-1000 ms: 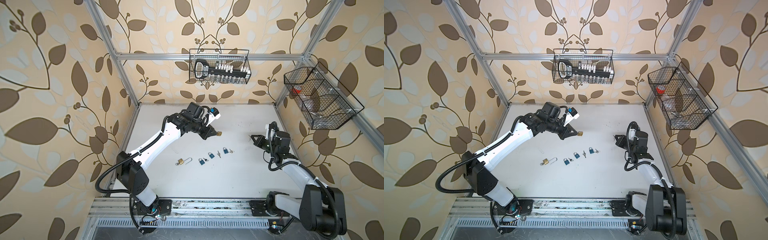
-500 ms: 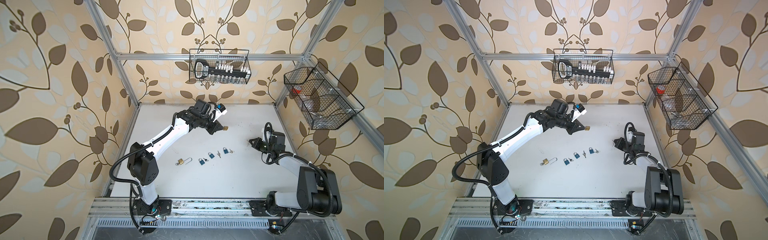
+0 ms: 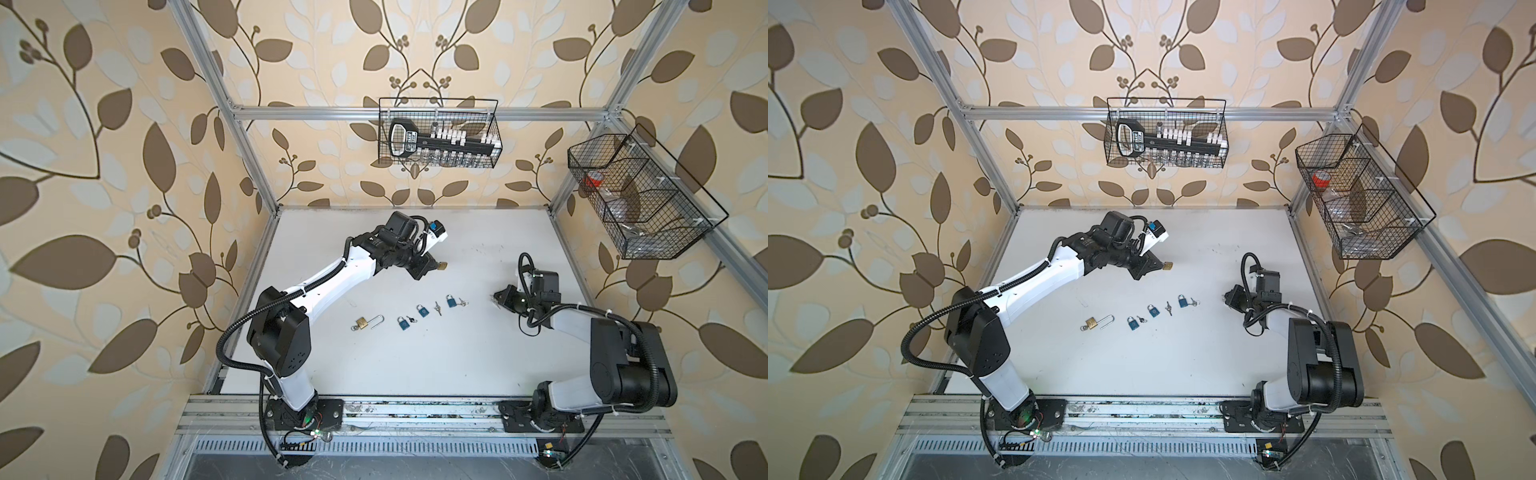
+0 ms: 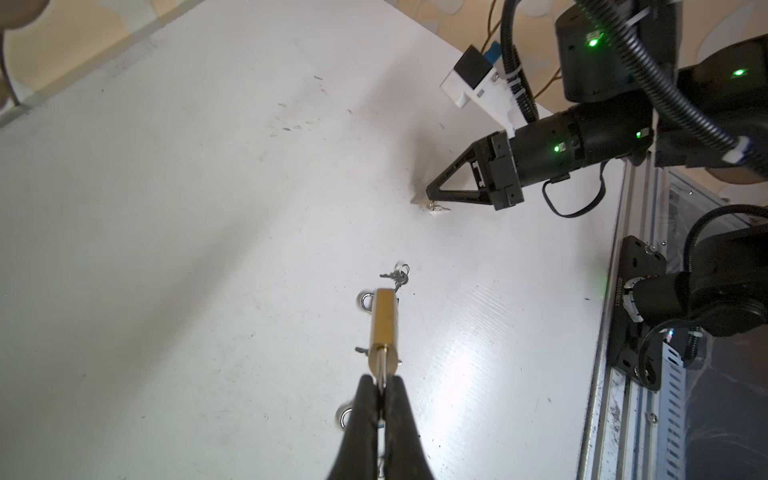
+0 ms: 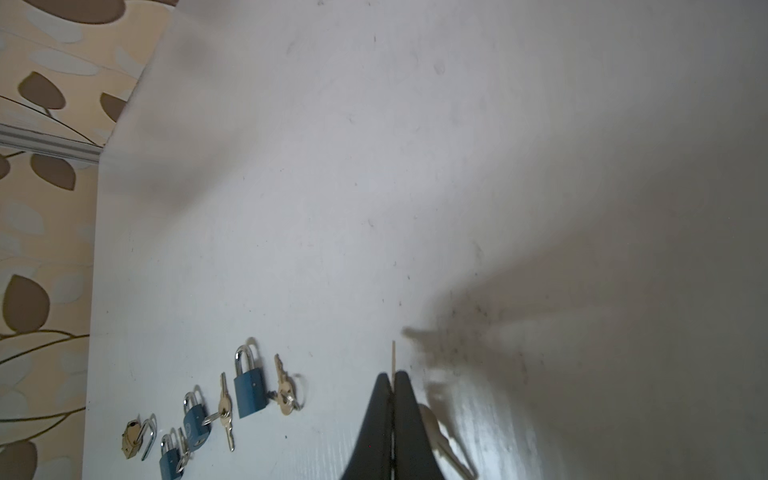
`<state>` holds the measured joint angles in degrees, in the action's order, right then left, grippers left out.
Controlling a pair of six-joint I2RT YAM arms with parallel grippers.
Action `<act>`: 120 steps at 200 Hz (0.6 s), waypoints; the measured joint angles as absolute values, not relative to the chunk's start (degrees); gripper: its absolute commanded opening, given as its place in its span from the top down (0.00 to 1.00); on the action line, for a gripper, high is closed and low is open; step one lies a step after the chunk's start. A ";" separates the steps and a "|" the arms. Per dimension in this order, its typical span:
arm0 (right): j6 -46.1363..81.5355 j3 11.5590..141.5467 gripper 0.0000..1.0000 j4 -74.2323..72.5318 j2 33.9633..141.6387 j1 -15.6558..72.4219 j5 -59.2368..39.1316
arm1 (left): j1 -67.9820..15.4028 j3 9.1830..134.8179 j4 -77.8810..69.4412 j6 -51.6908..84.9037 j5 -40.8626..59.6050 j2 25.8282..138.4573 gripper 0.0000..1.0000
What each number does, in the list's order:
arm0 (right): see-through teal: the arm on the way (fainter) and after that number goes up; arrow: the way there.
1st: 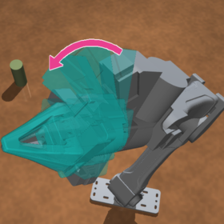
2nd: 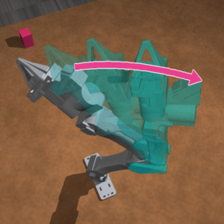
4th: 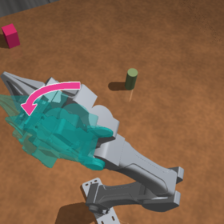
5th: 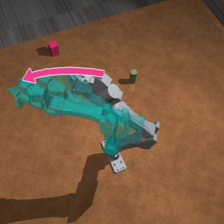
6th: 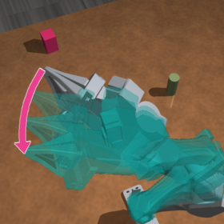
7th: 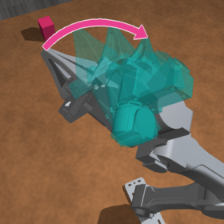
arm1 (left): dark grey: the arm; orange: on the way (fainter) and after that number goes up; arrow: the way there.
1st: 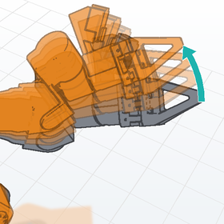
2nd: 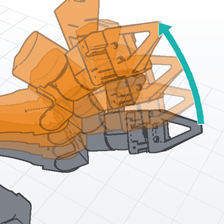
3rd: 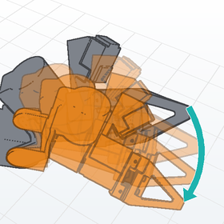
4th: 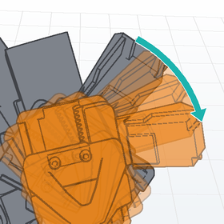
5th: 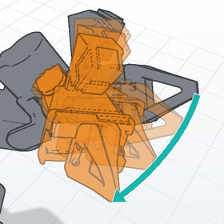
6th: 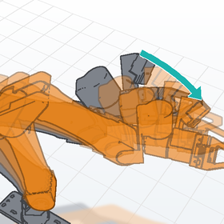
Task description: Lock with the key
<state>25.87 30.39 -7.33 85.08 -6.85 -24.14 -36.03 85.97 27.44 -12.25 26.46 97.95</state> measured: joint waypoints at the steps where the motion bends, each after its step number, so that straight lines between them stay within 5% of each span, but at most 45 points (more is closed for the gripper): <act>1: 25.87 30.41 0.97 -7.33 85.17 -6.85 -24.16 | -36.03 85.97 27.44 -12.27 26.46 97.95 1.00; 83: 25.91 33.01 0.77 -12.25 88.23 -6.81 -24.23 | -35.92 85.97 26.70 -11.64 28.80 97.93 1.00; 120: 24.58 32.95 0.59 -11.68 81.58 -6.37 -25.69 | -33.82 85.97 25.36 -10.39 37.19 97.93 1.00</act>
<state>24.58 32.95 -11.68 81.58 -6.37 -25.69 -33.82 85.97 25.36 -10.39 37.19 97.93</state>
